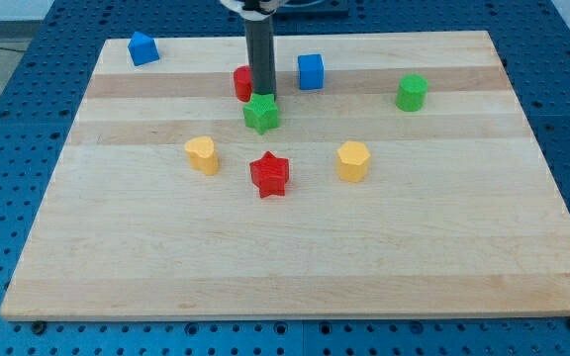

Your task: Place the red circle on top of blue cube

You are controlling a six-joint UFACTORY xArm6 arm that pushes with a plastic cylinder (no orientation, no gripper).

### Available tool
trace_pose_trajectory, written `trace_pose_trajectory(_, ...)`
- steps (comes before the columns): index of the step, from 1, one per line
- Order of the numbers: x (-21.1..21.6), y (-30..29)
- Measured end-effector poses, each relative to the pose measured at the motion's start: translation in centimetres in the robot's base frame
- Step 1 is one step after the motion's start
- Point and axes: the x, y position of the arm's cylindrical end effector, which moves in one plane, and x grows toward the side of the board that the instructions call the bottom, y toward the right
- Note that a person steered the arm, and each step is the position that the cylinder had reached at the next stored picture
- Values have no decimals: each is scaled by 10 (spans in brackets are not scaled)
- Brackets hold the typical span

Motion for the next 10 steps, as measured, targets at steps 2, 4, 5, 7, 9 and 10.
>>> trace_pose_trajectory(2, 1, -51)
trace_pose_trajectory(4, -16, -48)
trace_pose_trajectory(5, -34, -20)
trace_pose_trajectory(7, -30, -4)
trace_pose_trajectory(9, -34, 1)
trace_pose_trajectory(10, -47, 1)
